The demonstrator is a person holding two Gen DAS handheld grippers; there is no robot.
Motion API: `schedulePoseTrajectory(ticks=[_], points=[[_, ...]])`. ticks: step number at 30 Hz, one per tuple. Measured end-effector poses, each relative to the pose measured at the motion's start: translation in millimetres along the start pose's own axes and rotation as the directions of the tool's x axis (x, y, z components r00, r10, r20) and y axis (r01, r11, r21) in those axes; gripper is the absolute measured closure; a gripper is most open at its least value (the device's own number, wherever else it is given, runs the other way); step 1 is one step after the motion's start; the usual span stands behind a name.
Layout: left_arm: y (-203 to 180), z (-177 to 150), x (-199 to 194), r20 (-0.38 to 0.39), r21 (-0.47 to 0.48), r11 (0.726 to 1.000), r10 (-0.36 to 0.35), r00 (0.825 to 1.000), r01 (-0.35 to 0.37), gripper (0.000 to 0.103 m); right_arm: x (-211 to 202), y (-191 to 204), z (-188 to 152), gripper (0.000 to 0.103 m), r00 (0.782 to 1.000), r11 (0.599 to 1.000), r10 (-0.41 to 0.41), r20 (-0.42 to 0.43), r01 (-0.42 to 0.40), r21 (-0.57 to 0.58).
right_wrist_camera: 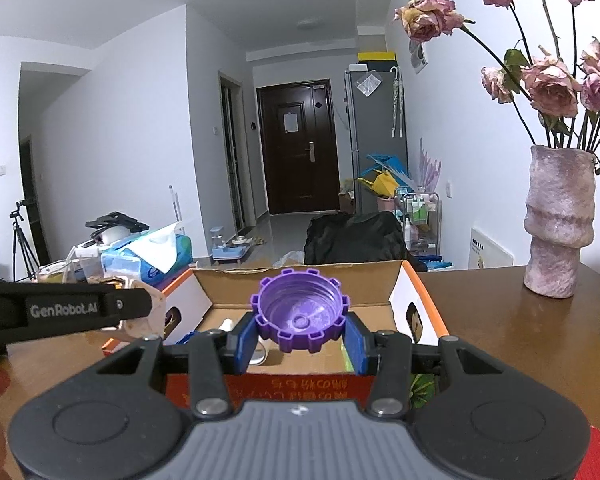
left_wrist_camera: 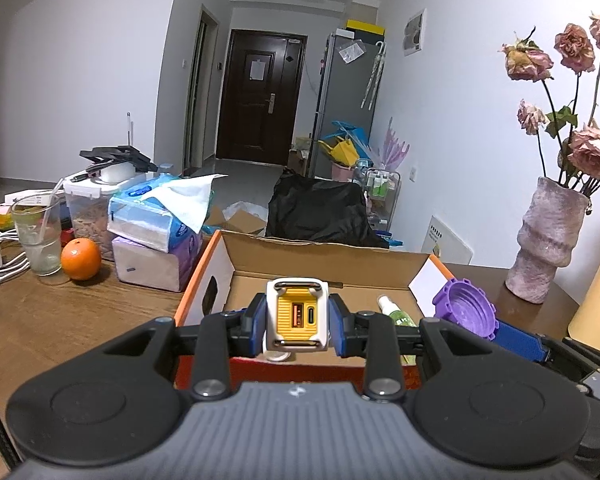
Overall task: Organize rigid objects
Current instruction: 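Carry the charger plug with the left tool while the right tool carries the purple cap to the box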
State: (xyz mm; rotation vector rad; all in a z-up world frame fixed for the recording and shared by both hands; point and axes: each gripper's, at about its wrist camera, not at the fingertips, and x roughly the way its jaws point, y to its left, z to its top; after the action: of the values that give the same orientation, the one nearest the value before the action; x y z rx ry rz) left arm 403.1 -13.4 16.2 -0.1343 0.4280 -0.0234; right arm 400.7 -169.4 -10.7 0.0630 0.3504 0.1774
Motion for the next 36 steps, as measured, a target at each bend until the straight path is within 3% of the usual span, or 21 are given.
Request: schedulePoseTrajectory(ticks=[36], points=[[1, 28, 99, -0.023, 0.013, 0.998, 0.054, 0.998, -0.054, 0.07, 86, -14, 18, 0.058, 0.999, 0.999, -0.048, -0.023, 0.048, -0.02]])
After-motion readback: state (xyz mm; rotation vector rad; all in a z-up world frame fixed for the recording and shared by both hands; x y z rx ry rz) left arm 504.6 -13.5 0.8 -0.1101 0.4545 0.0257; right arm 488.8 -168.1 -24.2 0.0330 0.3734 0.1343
